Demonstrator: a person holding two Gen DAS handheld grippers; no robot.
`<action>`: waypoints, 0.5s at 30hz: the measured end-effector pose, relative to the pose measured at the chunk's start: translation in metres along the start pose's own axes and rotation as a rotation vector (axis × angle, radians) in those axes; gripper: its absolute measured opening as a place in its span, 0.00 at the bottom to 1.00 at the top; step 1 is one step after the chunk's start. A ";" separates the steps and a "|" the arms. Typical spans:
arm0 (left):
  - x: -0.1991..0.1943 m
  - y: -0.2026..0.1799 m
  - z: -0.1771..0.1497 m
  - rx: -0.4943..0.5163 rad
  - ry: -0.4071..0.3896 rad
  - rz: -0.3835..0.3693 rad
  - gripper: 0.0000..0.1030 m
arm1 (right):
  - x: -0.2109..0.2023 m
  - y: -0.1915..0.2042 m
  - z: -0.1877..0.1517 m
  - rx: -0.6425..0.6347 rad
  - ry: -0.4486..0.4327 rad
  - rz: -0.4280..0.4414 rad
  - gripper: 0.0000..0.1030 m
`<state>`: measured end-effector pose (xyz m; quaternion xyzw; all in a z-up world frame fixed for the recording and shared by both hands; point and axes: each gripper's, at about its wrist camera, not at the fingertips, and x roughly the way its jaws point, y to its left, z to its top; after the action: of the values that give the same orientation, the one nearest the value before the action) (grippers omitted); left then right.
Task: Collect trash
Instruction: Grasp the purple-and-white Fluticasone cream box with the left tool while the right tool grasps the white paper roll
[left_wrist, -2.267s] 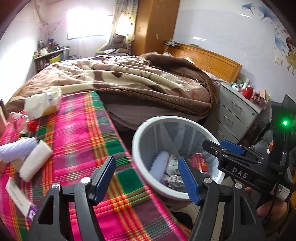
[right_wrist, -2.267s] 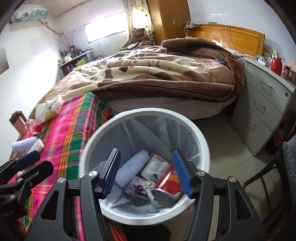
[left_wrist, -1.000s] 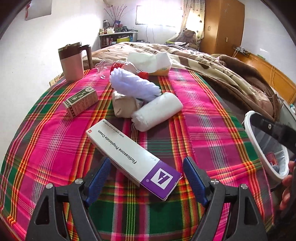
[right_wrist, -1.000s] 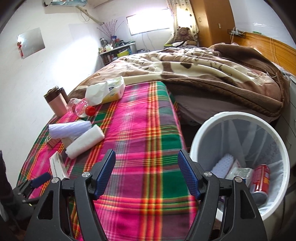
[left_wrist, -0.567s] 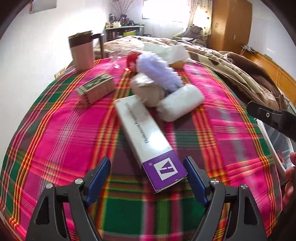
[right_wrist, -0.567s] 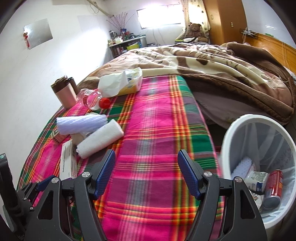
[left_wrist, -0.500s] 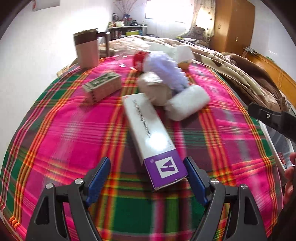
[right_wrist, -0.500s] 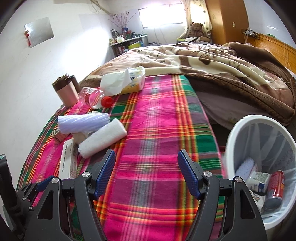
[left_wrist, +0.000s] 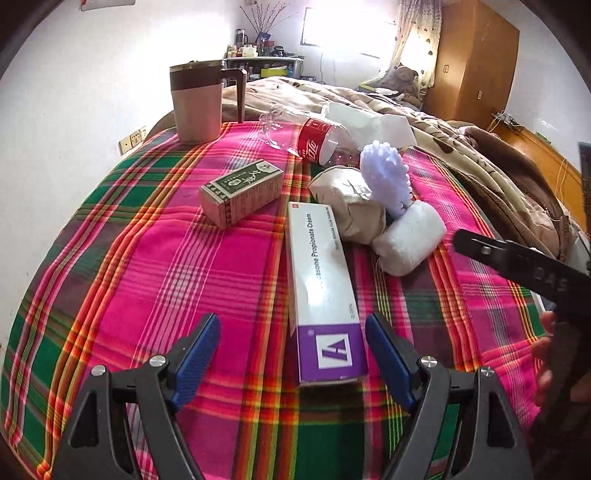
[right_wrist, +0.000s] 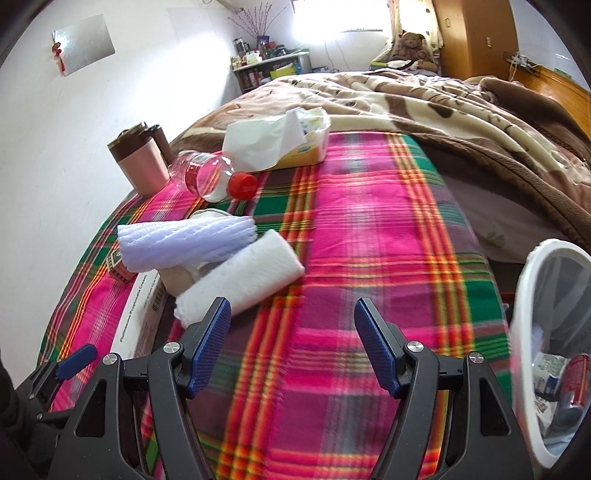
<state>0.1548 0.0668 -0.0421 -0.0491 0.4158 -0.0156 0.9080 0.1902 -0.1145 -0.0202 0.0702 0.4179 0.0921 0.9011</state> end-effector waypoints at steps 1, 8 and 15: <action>0.002 0.000 0.002 0.002 0.004 -0.005 0.80 | 0.002 0.001 0.001 0.003 0.003 0.001 0.69; 0.019 0.005 0.011 -0.007 0.043 -0.034 0.80 | 0.022 0.015 0.011 0.027 0.029 0.014 0.69; 0.023 0.018 0.020 -0.006 0.043 -0.001 0.80 | 0.040 0.016 0.016 0.104 0.061 0.028 0.72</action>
<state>0.1845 0.0844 -0.0480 -0.0514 0.4350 -0.0158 0.8988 0.2257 -0.0907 -0.0360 0.1201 0.4483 0.0846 0.8817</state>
